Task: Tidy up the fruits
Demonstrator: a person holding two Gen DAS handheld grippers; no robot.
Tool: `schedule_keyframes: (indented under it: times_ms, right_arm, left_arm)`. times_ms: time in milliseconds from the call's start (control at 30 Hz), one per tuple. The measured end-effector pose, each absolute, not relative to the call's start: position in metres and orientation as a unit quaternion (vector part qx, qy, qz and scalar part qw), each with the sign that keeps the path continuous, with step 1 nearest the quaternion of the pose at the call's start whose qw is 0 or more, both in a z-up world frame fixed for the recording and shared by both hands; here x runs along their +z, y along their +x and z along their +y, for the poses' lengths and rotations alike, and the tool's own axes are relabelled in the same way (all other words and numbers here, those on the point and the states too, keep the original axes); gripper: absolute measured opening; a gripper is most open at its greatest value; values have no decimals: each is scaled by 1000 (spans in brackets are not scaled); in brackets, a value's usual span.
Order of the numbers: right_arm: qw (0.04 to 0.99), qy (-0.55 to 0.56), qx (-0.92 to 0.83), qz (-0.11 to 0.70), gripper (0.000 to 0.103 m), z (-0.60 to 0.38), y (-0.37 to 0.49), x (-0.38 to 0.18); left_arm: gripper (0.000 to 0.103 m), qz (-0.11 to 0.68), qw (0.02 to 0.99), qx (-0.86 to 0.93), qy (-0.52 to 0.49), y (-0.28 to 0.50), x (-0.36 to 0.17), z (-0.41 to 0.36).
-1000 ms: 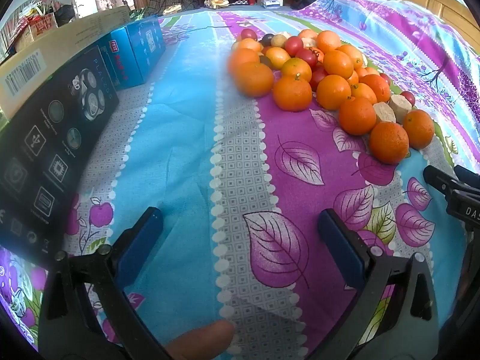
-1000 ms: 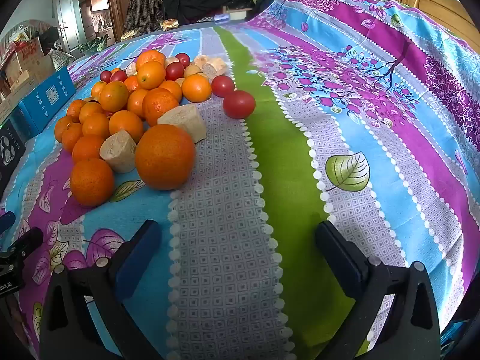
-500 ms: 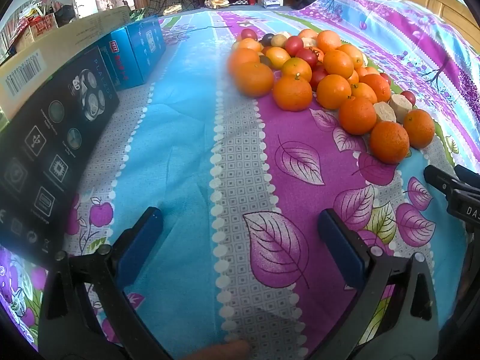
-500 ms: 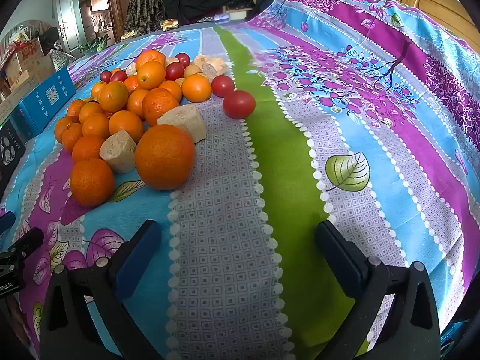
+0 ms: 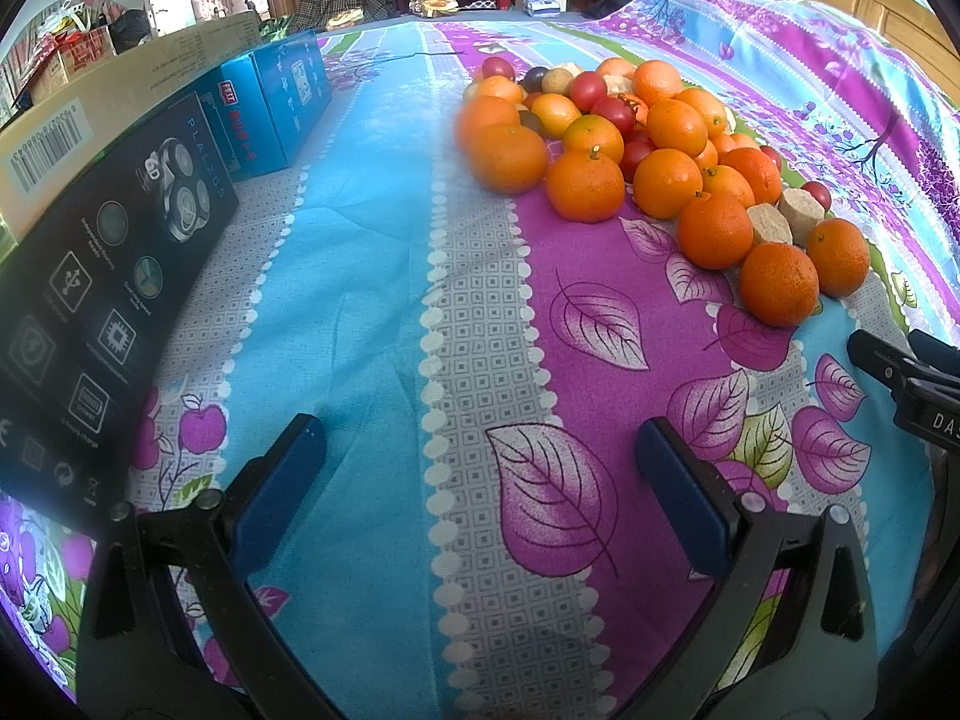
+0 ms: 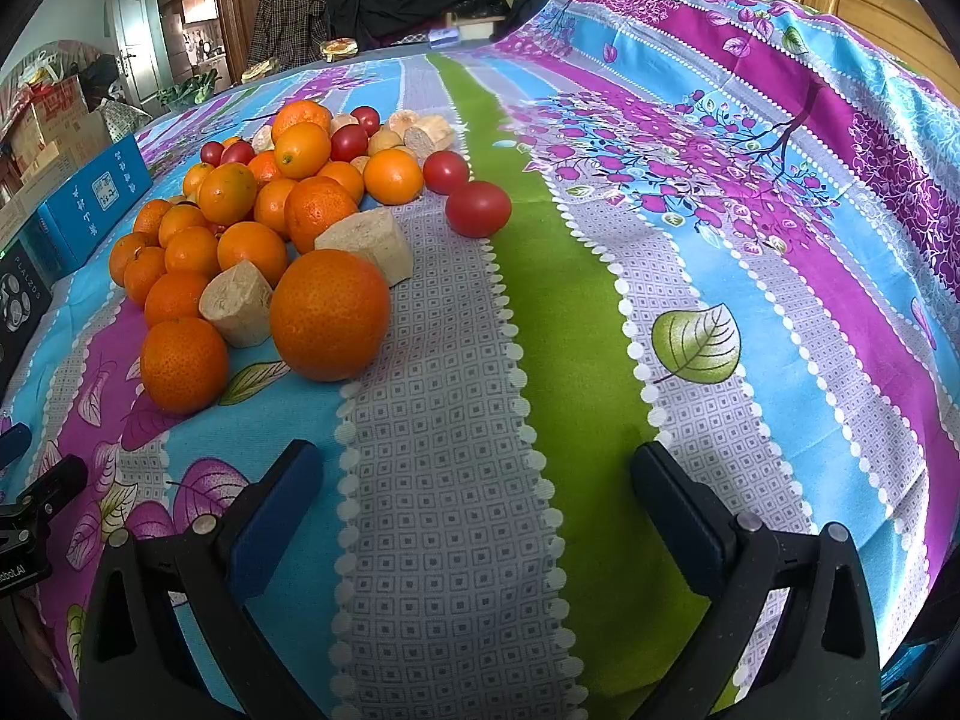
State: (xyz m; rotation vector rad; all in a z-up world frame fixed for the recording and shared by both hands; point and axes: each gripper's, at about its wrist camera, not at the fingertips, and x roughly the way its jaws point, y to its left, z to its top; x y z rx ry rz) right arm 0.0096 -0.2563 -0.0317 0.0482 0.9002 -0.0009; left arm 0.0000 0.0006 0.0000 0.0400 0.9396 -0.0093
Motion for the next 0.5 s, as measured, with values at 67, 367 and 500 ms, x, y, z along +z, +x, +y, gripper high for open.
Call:
schedule_keyframes:
  times_ms: [67,367,500]
  right_arm:
    - [900,23,0,435,103,-256,10,-32]
    - [900,23,0,435,103,-256,10,-32]
    - [900,24,0,435,103,-256,10,-32]
  left_arm:
    - [103,453,891,-5,19,0,0,1]
    - [103,453,891,-5,19,0,0,0]
    - [103,453,891,-5,19,0,0,1]
